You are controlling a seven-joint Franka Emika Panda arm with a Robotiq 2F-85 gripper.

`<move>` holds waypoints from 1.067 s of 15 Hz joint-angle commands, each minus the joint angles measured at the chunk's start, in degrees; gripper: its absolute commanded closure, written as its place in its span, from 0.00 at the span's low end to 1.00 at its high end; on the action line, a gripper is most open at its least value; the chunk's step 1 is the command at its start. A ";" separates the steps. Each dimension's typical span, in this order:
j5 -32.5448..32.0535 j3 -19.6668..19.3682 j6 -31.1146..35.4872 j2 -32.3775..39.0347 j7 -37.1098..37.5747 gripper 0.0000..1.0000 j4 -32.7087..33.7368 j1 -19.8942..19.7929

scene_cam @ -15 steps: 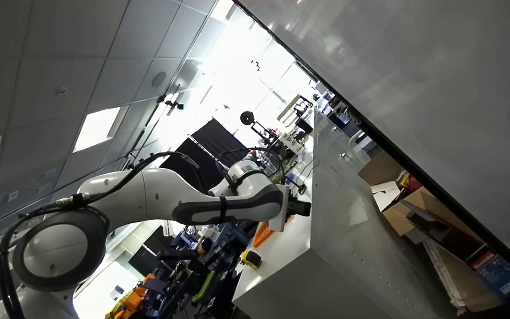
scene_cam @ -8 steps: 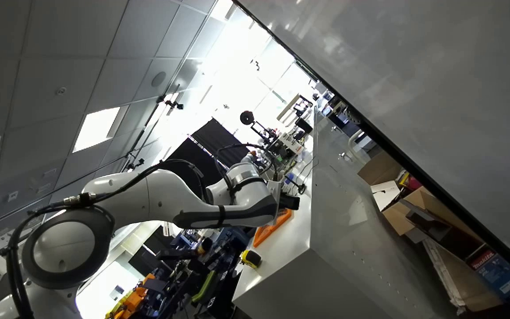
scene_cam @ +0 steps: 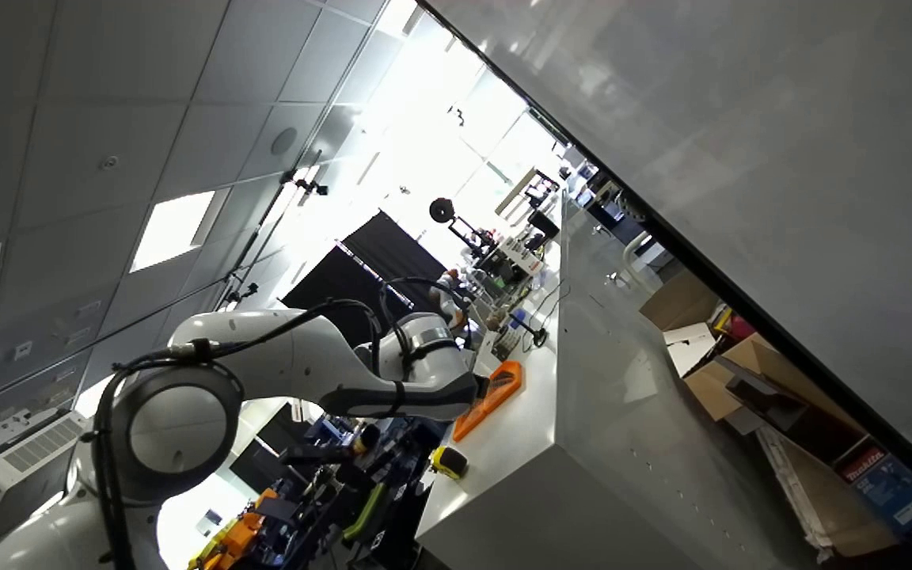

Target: Use the duster to erase the writings on the white board

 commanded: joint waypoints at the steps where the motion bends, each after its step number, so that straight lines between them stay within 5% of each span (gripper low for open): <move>1: -3.33 6.03 0.36 4.08 3.05 0.70 -1.97 -5.61; 10: -13.21 1.62 0.29 3.12 14.62 0.70 -6.42 -2.93; 11: -14.33 0.96 0.29 2.88 15.89 0.36 -6.54 -2.27; 12: -15.43 0.47 0.29 2.81 16.94 0.19 -6.44 -1.80; 16: -18.67 -2.02 0.28 0.99 20.66 0.00 -6.22 0.96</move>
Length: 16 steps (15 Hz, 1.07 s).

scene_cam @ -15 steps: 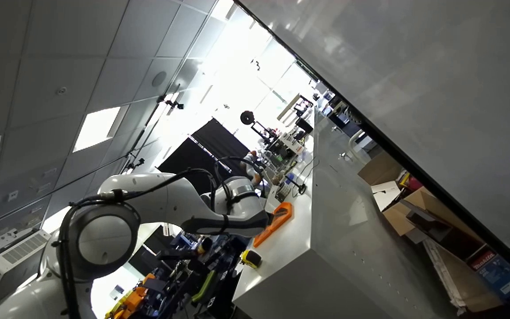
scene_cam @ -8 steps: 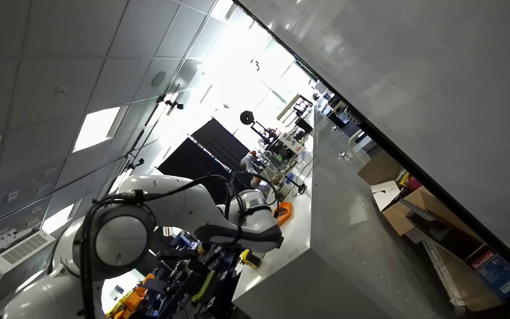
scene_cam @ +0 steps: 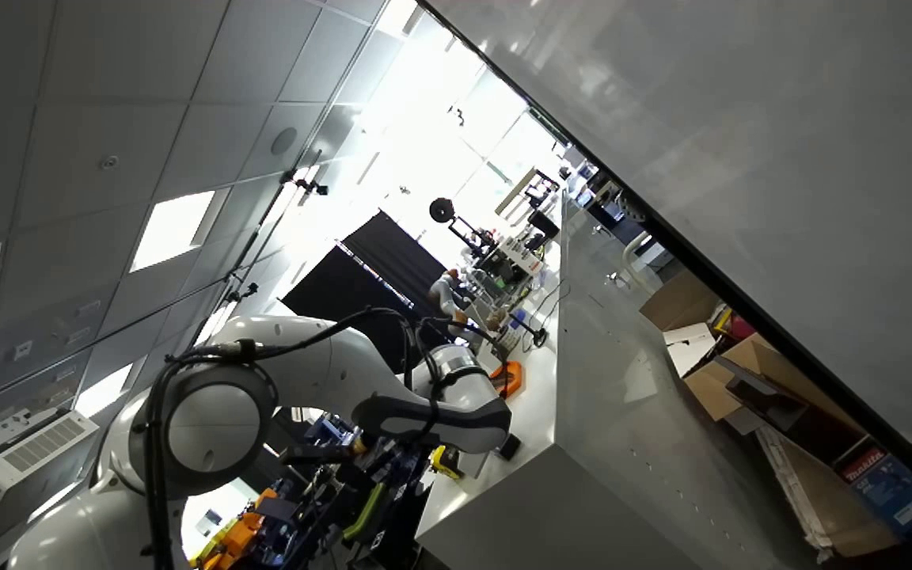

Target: Use the duster to erase the writings on the white board

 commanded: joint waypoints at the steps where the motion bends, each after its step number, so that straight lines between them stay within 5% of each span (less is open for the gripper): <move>1: -3.62 -3.02 0.28 -4.84 5.68 0.00 -0.31 3.31; 16: -16.55 -7.33 0.17 -21.02 20.84 0.00 -4.19 13.81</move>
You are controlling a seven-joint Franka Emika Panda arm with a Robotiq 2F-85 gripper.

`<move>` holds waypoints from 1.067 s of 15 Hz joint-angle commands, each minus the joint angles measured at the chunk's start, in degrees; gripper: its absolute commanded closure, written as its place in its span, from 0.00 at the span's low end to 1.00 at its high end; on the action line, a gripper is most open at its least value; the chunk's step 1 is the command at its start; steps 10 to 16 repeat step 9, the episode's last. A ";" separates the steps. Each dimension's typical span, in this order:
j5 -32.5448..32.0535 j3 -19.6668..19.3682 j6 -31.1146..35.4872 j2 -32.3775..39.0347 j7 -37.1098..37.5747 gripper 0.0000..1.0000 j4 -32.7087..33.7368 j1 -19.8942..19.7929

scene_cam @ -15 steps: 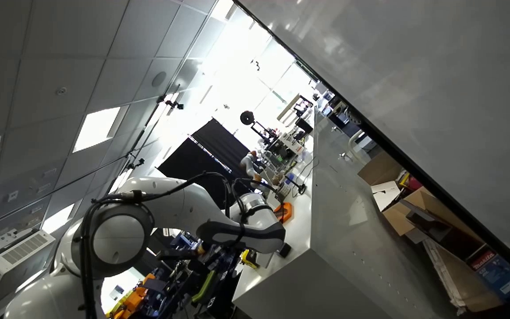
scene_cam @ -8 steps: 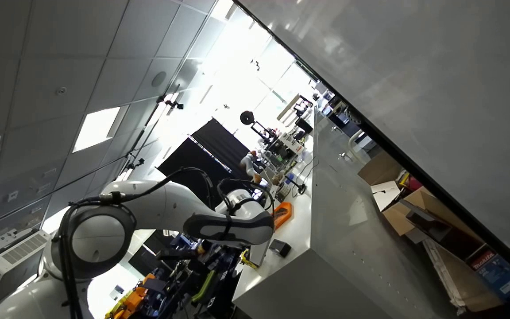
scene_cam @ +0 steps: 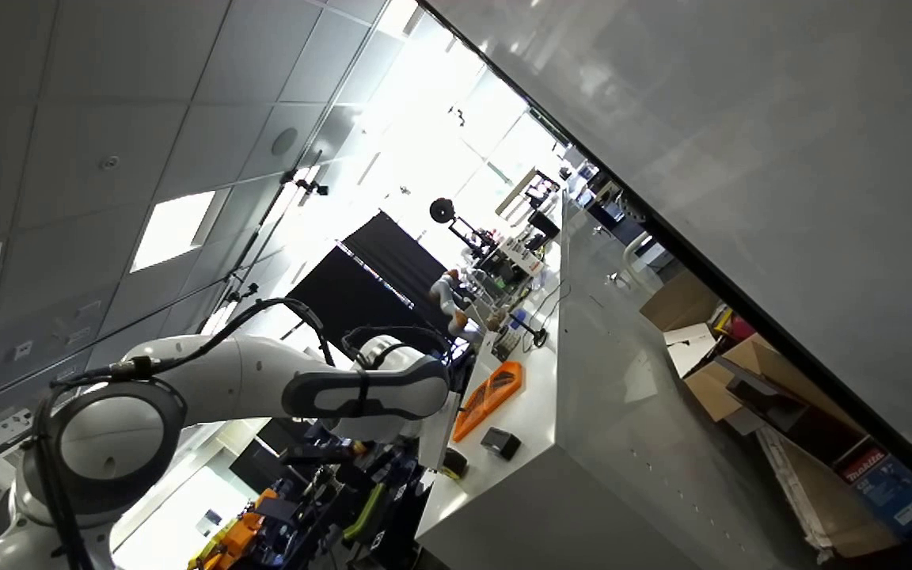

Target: Use the duster to erase the writings on the white board

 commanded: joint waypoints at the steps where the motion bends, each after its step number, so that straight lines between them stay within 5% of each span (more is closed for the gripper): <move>1: -4.05 -1.97 0.15 -7.50 6.08 0.00 -3.29 2.41; 16: -4.36 -0.70 0.00 -9.13 5.13 0.00 -2.64 1.93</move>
